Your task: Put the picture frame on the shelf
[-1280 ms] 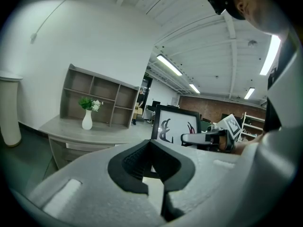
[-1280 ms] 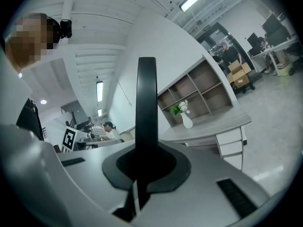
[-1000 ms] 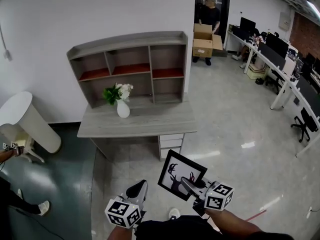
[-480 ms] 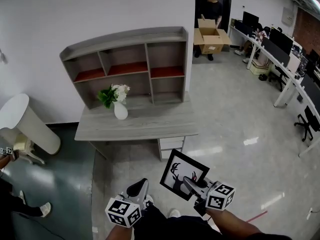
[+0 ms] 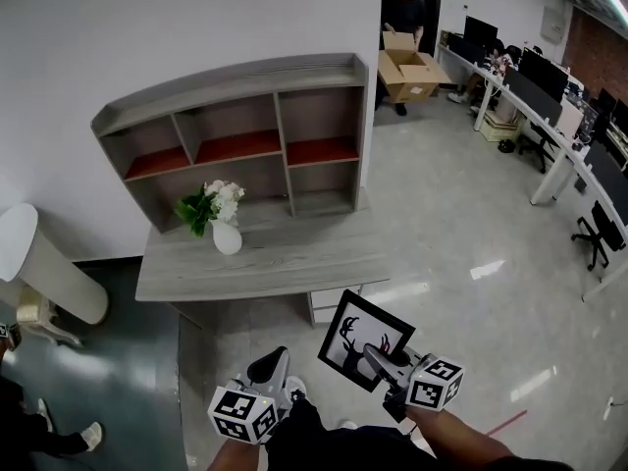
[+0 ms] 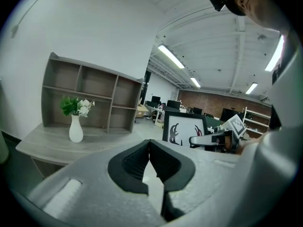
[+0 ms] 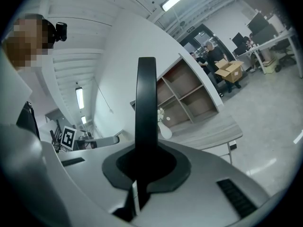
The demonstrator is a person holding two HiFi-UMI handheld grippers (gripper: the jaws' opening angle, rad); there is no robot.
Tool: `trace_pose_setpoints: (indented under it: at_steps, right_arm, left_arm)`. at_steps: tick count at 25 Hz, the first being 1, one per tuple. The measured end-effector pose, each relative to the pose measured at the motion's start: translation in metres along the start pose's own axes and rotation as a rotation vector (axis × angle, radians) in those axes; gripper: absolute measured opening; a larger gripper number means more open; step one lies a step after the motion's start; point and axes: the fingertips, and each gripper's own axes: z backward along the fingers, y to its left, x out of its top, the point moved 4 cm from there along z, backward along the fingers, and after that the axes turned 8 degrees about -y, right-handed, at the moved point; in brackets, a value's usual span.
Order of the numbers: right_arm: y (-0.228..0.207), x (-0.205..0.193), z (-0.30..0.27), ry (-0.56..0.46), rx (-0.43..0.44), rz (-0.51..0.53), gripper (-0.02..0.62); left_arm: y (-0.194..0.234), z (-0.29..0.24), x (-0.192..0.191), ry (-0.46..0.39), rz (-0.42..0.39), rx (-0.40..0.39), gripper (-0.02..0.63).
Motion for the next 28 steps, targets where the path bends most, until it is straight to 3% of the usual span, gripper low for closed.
trace_pose_setpoints:
  at_steps: [9,18,28]
  right_arm:
    - [-0.018,0.036,-0.082,-0.044,-0.066,0.020,0.021]
    - [-0.031,0.049,-0.154,-0.103,-0.175,0.034,0.021]
    - [-0.054,0.072,-0.190,-0.131,-0.270,0.044,0.021]
  left_arm:
    - [0.079,-0.057,0.036,0.003,0.001,-0.089,0.009]
    - [0.149,-0.100,0.056,0.007,-0.009,-0.197,0.009]
    - [0.201,-0.131,0.065,-0.008,0.025,-0.205,0.009]
